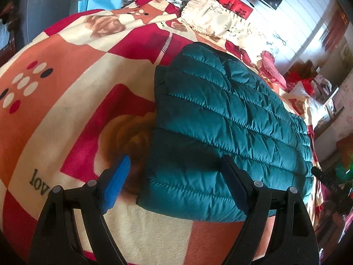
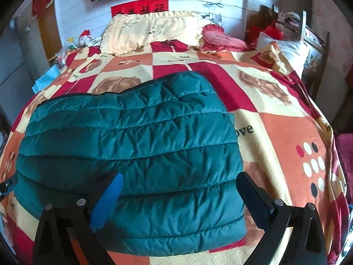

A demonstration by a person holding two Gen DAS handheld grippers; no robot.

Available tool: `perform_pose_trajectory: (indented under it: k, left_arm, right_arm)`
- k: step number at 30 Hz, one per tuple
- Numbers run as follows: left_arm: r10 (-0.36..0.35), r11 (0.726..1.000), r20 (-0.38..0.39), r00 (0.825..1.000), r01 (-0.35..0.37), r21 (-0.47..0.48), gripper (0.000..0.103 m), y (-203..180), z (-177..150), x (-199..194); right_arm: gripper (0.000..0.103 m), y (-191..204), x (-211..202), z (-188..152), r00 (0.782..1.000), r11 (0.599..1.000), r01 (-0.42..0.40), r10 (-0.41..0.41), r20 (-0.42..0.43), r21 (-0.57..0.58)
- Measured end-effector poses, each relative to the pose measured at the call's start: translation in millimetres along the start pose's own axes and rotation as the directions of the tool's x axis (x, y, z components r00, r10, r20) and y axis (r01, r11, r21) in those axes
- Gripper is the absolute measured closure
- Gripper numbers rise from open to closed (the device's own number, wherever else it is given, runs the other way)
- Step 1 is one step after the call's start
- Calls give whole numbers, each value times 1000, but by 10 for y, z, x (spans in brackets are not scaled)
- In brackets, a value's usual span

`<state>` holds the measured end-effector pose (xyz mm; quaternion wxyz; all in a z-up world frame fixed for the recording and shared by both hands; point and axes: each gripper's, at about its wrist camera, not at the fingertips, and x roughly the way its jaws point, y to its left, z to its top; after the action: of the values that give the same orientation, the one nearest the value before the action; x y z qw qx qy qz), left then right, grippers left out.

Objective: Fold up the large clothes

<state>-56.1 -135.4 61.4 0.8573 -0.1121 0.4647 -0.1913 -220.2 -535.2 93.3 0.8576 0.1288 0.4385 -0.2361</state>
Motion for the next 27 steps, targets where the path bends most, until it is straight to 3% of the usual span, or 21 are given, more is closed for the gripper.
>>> perform_pose_trajectory:
  k: [9, 12, 15, 19, 27]
  left_arm:
    - [-25, 1000, -12, 1000, 25, -10, 19, 3, 7, 63]
    - [-66, 998, -23, 998, 65, -20, 19, 23, 27, 96]
    - [-107, 994, -44, 993, 106, -18, 19, -5, 32, 147]
    - [-102, 995, -56, 993, 102, -8, 14, -79, 46, 228]
    - [-80, 997, -71, 994, 79, -8, 9, -143, 70, 357]
  right_arm:
    - [1, -89, 42, 37, 1000, 1000, 9, -9, -9, 16]
    - [1, -148, 63, 66, 1000, 1000, 8, -7, -7, 17]
    - [1, -262, 99, 104, 1000, 1000, 19, -19, 0, 25]
    - [1, -541, 183, 156, 1000, 995, 18, -18, 4, 101]
    - [0, -819, 493, 196, 996, 984, -86, 90, -17, 153]
